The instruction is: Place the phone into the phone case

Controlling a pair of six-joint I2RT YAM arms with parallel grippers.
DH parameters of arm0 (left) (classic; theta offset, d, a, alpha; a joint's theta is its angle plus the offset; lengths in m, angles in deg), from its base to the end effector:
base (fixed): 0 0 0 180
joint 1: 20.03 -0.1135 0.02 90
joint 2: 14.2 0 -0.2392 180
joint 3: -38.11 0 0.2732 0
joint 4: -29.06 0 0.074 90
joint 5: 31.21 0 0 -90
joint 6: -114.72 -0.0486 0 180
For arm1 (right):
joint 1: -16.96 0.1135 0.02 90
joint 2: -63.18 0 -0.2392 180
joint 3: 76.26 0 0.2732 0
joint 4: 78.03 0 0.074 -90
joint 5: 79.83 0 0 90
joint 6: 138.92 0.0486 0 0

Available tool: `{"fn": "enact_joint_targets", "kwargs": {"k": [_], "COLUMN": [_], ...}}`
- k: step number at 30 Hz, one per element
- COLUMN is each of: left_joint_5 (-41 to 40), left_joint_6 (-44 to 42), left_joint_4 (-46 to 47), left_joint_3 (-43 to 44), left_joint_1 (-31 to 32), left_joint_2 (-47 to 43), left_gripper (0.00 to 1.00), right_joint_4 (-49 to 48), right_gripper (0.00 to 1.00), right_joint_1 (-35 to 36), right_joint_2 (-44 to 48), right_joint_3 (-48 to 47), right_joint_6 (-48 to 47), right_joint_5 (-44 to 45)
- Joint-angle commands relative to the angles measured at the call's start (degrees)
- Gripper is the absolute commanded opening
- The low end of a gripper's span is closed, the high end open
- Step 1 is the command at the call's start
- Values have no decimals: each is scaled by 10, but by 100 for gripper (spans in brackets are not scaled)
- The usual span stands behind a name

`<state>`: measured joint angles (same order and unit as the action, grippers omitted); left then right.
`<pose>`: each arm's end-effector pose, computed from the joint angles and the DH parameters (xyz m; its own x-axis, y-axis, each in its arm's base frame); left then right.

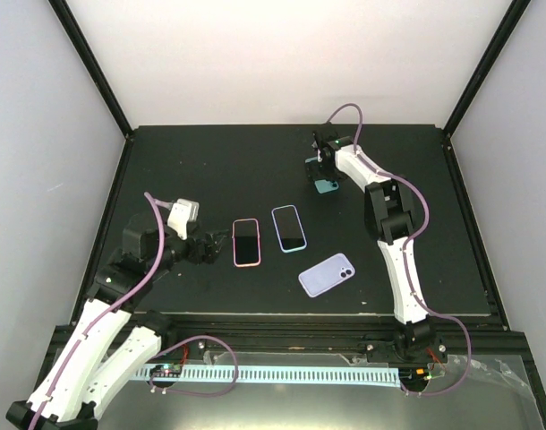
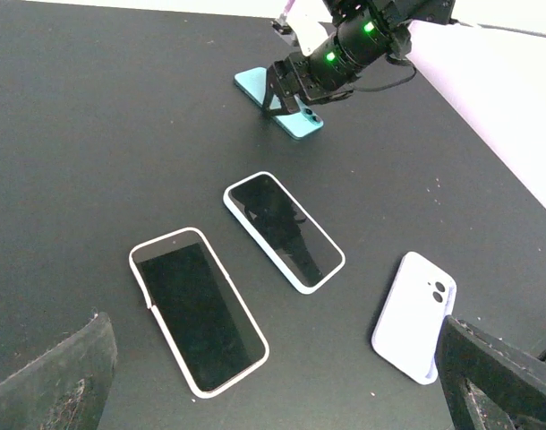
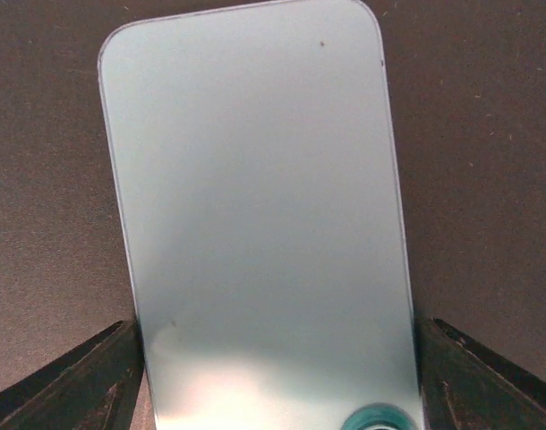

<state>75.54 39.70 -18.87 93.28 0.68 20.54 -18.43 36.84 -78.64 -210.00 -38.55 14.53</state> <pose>0.1694 -0.0790 0.2895 -0.5666 -0.0504 -0.8225 0.4465 0.8201 -0.3578 0.4950 0.1751 0.1097 -0.9119 -0.1389 -0.3862 -0.1502 0.9887 -0.0008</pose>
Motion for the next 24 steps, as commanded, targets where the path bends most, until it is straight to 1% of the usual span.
{"fn": "enact_joint_targets", "kwargs": {"k": [1,6,11,14,18,24], "left_joint_5": [-16,-22,-21,-15,-2,40], "left_joint_6": [-9,-4,-3,-3,-2,-3], "left_joint_4": [3,5,6,16,19,36], "left_joint_3": [-1,-6,-7,-14,-19,-28], "left_joint_1": [2,2,2,2,2,7], "left_joint_2": [-7,-6,-5,-8,-2,-1], "left_gripper": [99,99,99,99,99,93], "right_joint_4": [30,24,7,-14,-45,-79], "right_gripper": [81,75,69,65,65,62], "right_joint_1": [0,4,9,10,10,14], "right_joint_2": [-18,3,52,92,151,248], "right_joint_3": [-4,17,78,141,224,346], "right_joint_6": [-4,-7,-7,3,20,38], "right_joint_5": [24,22,25,23,21,3]}}
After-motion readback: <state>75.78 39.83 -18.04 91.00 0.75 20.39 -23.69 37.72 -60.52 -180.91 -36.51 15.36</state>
